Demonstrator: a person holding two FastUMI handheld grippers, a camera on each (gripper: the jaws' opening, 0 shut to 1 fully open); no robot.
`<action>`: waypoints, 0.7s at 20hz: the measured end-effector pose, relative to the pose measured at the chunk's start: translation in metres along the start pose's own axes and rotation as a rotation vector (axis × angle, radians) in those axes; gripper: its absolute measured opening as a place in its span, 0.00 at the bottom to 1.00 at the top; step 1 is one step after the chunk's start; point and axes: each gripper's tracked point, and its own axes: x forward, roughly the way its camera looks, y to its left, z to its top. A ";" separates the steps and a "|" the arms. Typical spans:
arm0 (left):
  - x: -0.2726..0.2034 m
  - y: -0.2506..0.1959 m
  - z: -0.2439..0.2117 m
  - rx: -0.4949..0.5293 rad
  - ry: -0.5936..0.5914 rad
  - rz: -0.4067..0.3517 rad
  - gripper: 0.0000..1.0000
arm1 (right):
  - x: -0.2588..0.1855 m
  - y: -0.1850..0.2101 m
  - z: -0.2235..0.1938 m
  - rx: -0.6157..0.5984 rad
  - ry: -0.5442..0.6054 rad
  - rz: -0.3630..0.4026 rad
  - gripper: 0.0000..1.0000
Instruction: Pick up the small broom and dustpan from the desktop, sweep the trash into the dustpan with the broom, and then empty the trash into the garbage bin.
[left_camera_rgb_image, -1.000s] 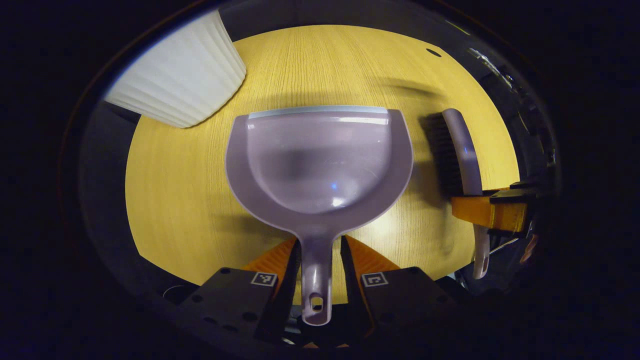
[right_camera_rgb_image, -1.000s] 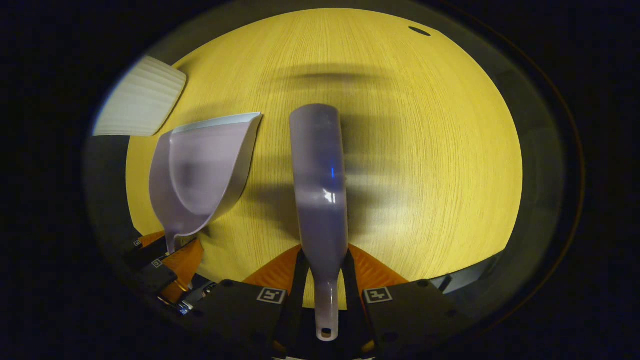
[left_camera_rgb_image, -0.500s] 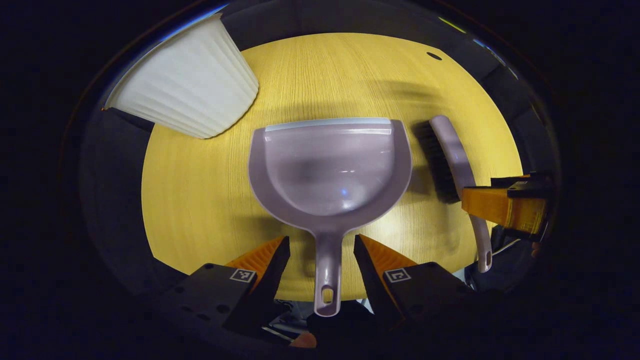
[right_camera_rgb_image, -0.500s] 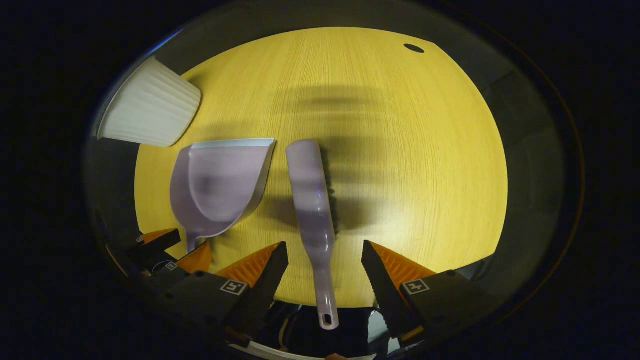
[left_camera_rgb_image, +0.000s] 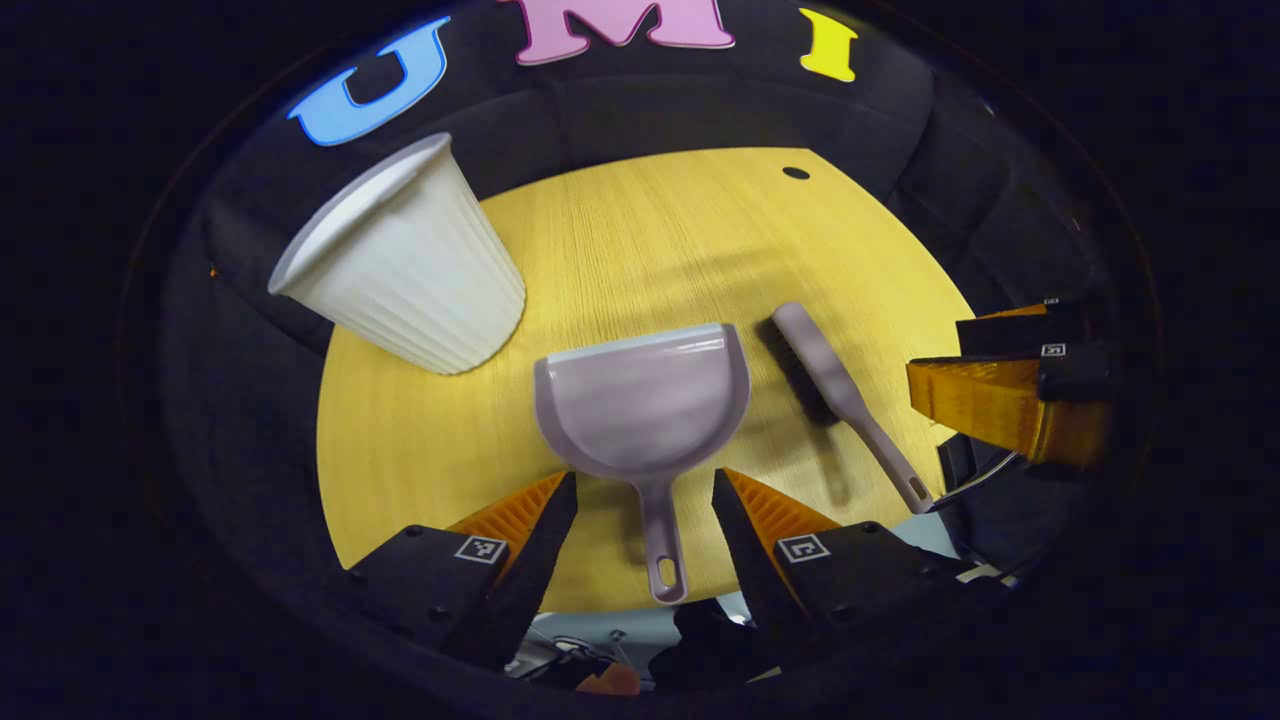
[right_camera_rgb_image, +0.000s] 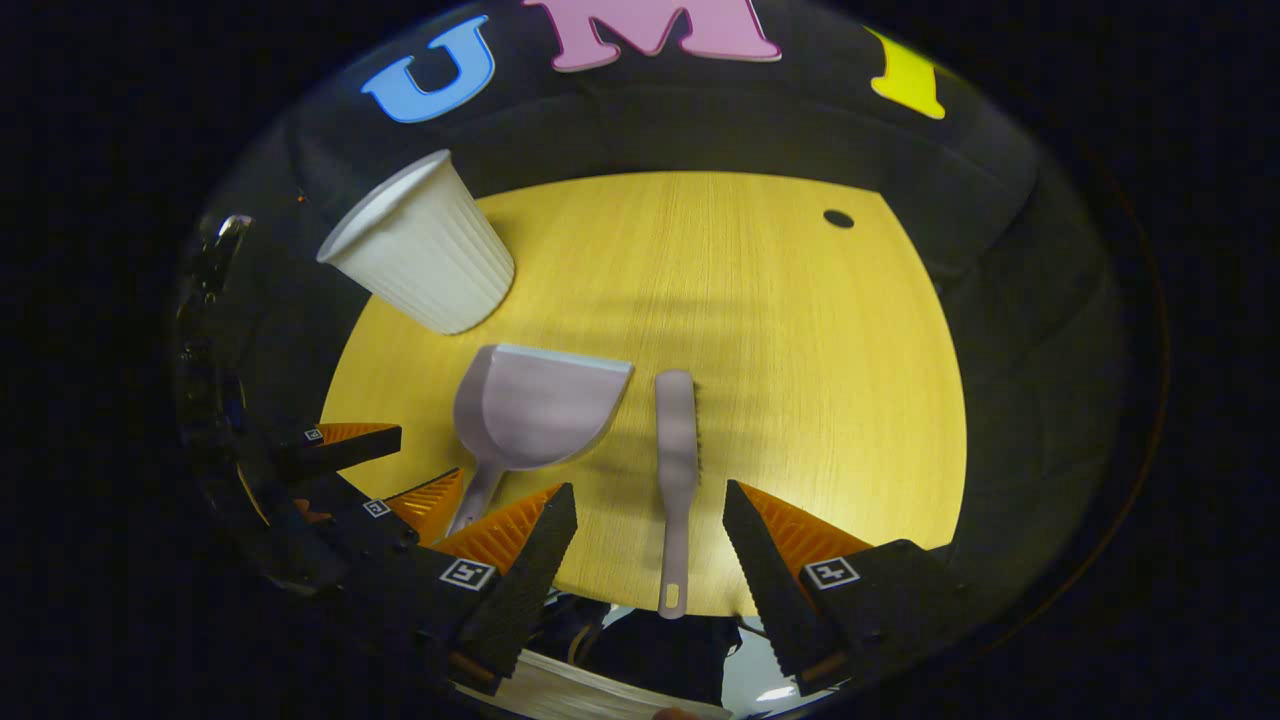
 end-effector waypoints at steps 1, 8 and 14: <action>-0.013 0.003 0.006 -0.016 -0.054 0.014 0.81 | -0.015 0.000 0.012 -0.009 -0.066 -0.009 0.96; -0.118 0.029 0.059 -0.281 -0.613 0.059 0.81 | -0.094 0.010 0.064 -0.177 -0.580 -0.062 0.95; -0.139 0.011 0.051 -0.213 -1.120 0.177 0.79 | -0.119 0.015 0.075 -0.195 -1.010 -0.068 0.94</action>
